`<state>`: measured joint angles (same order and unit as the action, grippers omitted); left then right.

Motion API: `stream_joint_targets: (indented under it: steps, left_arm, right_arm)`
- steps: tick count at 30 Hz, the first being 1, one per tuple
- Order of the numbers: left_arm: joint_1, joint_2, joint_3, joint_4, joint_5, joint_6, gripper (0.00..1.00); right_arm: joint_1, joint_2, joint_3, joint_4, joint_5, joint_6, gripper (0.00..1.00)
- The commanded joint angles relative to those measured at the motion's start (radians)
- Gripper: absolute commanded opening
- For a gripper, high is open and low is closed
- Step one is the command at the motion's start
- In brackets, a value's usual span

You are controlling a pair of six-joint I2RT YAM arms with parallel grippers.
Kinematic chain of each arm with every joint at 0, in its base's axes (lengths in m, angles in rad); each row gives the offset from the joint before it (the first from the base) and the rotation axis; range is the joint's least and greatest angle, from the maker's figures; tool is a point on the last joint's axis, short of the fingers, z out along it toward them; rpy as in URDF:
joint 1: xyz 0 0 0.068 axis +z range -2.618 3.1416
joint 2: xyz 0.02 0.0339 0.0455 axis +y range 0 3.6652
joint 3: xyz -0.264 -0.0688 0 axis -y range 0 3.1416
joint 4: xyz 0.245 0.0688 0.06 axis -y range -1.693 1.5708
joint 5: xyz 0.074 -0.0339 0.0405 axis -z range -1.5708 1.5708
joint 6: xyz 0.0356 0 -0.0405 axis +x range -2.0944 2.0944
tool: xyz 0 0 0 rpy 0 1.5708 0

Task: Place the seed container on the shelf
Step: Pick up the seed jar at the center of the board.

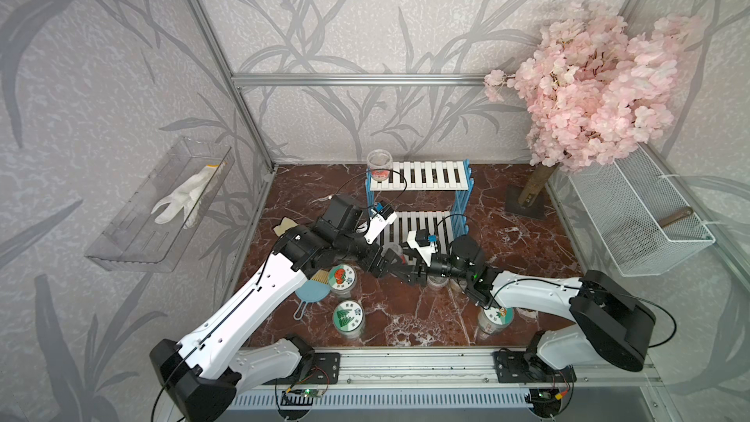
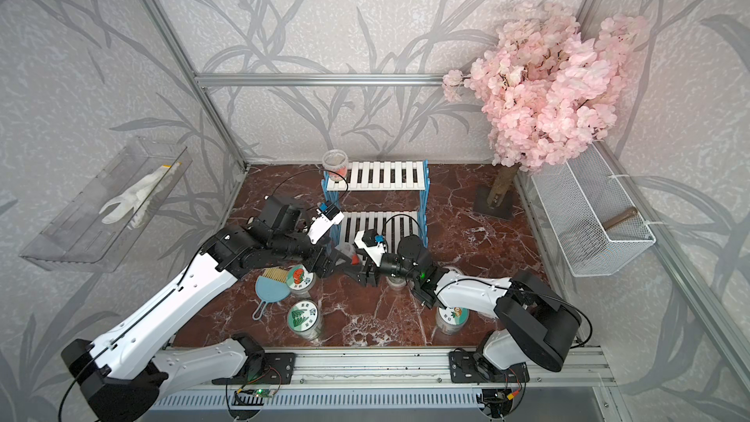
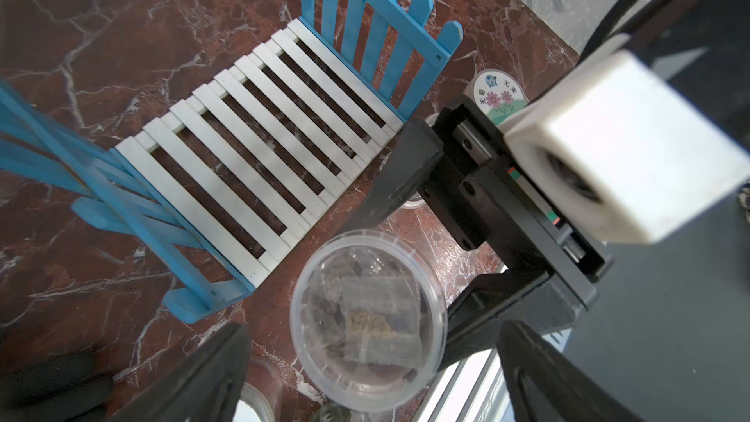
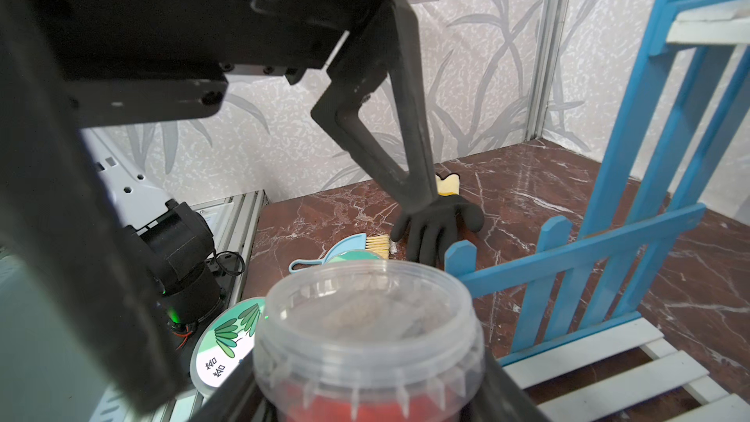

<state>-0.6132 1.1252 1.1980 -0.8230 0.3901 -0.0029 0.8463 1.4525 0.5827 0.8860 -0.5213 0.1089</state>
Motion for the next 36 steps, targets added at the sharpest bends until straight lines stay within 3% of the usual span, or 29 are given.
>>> stream_joint_targets:
  steps: [1, 12, 16, 27, 36]
  left_arm:
    - [0.025, -0.004, -0.038, 0.053, -0.031, -0.1, 1.0]
    - [0.039, 0.011, -0.173, 0.265, 0.2, -0.303, 1.0]
    - [0.038, 0.021, -0.172, 0.228, 0.181, -0.276, 1.0]
    - [0.039, 0.021, -0.141, 0.172, 0.142, -0.232, 0.77]
    - [0.037, 0.024, -0.095, 0.097, 0.101, -0.165, 0.74]
  right_arm:
    - [0.007, 0.0, -0.013, 0.085, 0.018, 0.028, 0.65]
    - [0.007, 0.014, -0.006, 0.102, 0.017, 0.032, 0.66]
    - [0.007, 0.02, 0.0, 0.108, 0.018, 0.034, 0.65]
    - [0.007, 0.031, 0.007, 0.085, 0.011, 0.039, 0.67]
    - [0.006, 0.026, 0.014, -0.004, 0.019, 0.008, 0.75]
